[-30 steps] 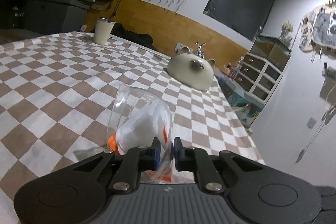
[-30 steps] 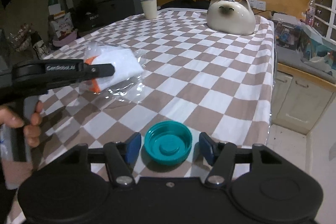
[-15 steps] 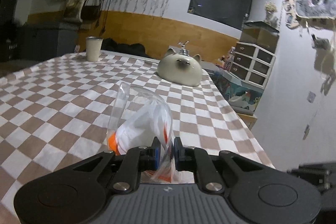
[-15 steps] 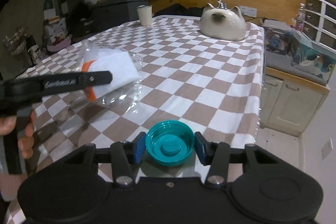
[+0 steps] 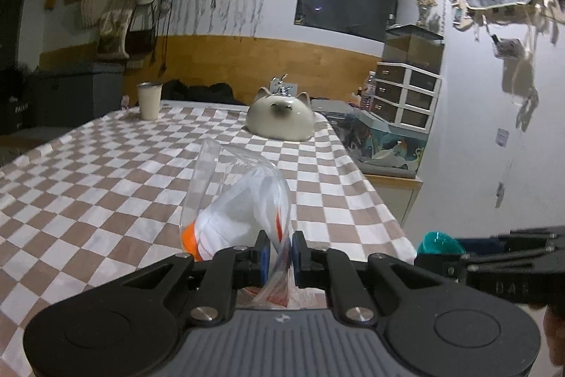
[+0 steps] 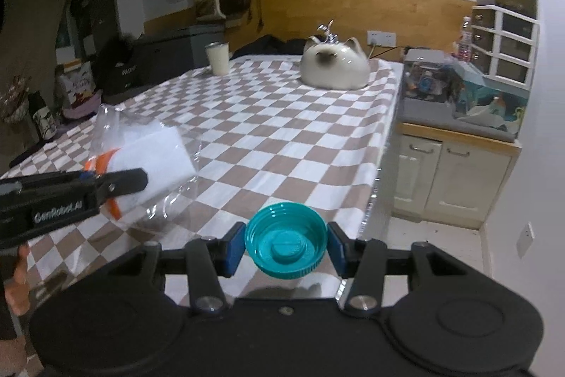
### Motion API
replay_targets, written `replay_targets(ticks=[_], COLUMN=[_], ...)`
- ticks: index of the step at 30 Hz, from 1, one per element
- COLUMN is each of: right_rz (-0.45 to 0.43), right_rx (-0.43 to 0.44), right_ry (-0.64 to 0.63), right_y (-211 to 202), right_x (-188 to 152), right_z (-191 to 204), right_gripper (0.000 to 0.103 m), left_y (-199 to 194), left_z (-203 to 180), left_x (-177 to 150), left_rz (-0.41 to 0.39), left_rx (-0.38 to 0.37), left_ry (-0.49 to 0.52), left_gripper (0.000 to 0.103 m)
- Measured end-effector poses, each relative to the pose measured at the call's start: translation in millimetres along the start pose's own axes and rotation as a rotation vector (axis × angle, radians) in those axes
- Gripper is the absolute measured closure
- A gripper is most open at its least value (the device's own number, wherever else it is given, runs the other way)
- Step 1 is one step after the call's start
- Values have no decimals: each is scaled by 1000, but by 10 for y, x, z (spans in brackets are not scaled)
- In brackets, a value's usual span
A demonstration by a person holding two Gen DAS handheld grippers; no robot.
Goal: Collect trash
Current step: 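Lift the clear bag and teal cap and carry them over the trash bin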
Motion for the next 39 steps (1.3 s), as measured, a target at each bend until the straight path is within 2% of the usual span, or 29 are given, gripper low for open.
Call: replay_targets(ticks=[12, 22, 29, 39], right_rz=[-70, -128, -152, -145], right_rx=[-72, -117, -161, -234], right_ry=[33, 77, 111, 179], right_y=[-659, -1186, -1496, -1732], right_x=[-162, -337, -500, -777], right_z=[-224, -560, -871, -1390], right_gripper=[53, 53, 53, 53], left_y=[-479, -699, -733, -571], left_z=[-434, -900, -1312, -1917], left_x=[-9, -49, -113, -300], left_rz=[-43, -73, -76, -32], left_rx=[-15, -52, -101, -176], left_ry=[34, 73, 101, 146], left_gripper=[90, 90, 90, 90])
Point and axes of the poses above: each gripper's, at about its wrist camera, not at the fingertips, and y roughly the way its jaws point, z to its left, x to its top, the point moved 2 cm from there along y, roughly the way its jaws point, and after that the axes turned 1 degree about x, right-handed, at the moved point
